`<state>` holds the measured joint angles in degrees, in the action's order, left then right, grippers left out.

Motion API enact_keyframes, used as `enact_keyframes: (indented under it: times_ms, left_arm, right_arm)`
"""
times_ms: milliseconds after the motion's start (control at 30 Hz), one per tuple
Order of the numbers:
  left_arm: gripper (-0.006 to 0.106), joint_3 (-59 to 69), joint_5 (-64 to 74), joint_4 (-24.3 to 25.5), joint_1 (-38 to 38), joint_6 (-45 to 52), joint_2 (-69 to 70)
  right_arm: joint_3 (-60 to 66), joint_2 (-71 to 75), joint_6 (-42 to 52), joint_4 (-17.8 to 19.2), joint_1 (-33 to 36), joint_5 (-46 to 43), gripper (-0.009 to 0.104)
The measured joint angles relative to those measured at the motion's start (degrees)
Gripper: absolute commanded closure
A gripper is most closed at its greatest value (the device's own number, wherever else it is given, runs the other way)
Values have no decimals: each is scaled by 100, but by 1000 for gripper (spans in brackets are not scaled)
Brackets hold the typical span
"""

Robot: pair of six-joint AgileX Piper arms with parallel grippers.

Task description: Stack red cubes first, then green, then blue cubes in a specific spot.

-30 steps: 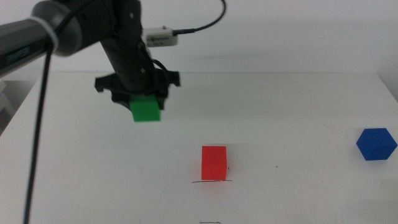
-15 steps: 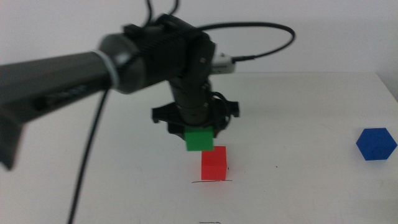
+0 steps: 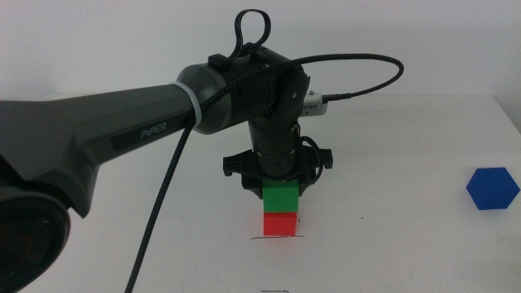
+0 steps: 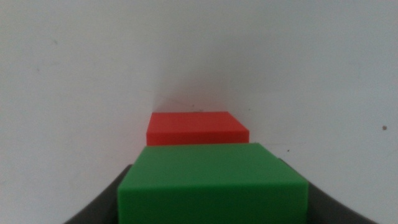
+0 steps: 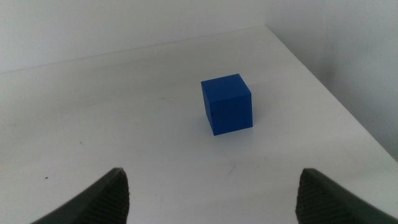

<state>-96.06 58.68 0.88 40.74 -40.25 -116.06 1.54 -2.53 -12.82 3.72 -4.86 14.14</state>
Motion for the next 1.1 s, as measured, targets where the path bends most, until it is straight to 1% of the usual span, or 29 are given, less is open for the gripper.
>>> enact_keyframes:
  times_ms: [933, 967, 1000, 1100]
  left_arm:
    - [92, -61, -43, 3, 0, 303, -213]
    - [82, -64, -37, -2, 0, 307, -213]
    - [35, -64, -21, -8, 0, 307, -213]
    - [17, -64, 61, -46, 0, 313, -227]
  right_arm:
    - [0, 0, 0, 0, 0, 0, 14]
    - [0, 0, 0, 0, 0, 0, 14]
    - [0, 0, 0, 0, 0, 0, 14]
    - [0, 0, 0, 0, 0, 0, 14]
